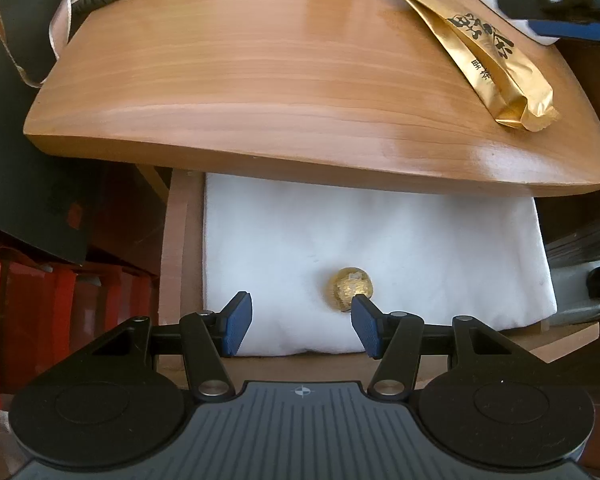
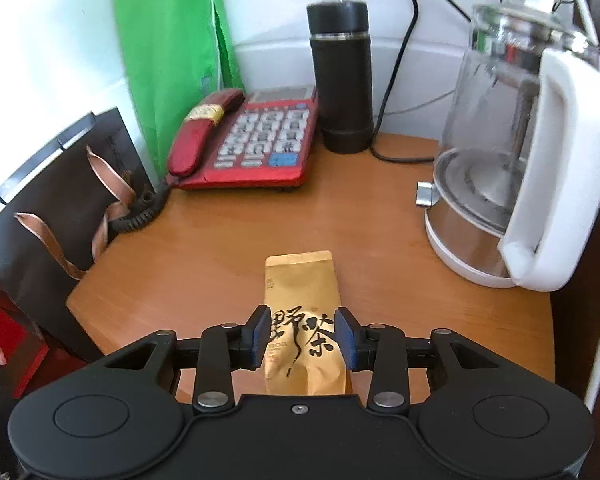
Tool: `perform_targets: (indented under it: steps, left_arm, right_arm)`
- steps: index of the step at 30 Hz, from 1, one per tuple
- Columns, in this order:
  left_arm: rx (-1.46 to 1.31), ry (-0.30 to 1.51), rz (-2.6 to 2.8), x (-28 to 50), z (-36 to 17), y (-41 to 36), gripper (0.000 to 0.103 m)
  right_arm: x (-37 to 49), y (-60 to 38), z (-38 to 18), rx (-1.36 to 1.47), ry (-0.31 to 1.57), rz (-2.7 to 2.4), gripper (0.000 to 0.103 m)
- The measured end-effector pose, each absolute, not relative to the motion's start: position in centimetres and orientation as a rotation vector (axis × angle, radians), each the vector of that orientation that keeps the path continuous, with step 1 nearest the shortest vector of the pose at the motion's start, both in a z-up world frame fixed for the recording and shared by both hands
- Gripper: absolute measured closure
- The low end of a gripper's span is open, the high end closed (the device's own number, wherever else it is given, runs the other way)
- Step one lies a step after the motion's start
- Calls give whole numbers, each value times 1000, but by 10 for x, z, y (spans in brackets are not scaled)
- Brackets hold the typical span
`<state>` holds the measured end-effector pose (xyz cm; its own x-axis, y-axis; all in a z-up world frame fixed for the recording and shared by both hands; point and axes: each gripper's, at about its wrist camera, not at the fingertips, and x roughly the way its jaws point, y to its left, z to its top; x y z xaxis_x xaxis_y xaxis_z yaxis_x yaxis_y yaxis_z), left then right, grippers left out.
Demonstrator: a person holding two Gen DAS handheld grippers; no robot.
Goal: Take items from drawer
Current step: 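Lift the tea packet out and set it on the cabinet top with the right gripper, then lower the left gripper to the gold tea ball and grasp it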
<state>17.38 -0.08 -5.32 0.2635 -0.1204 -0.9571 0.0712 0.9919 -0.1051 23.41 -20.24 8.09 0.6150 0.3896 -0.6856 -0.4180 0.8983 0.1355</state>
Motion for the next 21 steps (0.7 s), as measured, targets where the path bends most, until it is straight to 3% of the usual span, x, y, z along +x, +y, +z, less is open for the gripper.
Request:
perform_targets:
  steps: [10, 21]
  left_arm:
    - [-33, 1318, -120, 182, -63, -14, 45]
    - [-22, 1341, -91, 195, -78, -35, 41]
  right_arm:
    - [193, -214, 100, -10, 741, 512, 67]
    - [152, -235, 82, 35, 782, 517, 67]
